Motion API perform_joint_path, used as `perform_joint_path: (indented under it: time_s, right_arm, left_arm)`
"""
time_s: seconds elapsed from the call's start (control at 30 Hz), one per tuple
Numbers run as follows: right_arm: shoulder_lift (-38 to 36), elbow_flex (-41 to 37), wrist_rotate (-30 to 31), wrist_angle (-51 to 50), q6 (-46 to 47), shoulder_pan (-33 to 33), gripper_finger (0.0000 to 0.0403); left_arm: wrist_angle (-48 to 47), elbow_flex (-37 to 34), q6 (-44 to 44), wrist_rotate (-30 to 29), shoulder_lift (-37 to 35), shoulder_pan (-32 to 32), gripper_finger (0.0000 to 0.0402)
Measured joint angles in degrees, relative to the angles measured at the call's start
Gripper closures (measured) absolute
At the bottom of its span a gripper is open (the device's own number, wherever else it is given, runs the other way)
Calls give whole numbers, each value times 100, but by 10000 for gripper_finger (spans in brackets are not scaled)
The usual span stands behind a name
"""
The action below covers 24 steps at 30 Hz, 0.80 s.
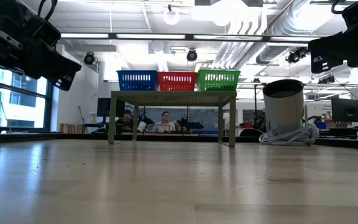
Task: Pick & Place Office Desk Supplies
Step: Return to Home Position
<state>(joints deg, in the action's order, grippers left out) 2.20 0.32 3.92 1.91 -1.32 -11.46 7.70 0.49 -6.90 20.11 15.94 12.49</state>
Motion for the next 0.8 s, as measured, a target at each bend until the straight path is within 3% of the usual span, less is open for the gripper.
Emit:
perform_joint_path:
  time_s: [0.4,0.7,0.8]
  right_arm:
    - [0,0,0,0,2,0,401]
    - [0,0,0,0,2,0,401]
    - [1,0,-1,0,1,0,401]
  left_arm:
    - [-22,0,-39,-41,-536,-332,401]
    - [-50,0,14,-2922,-680,-1865,401]
    - [-180,0,173,-3146,-682,-2254,401]
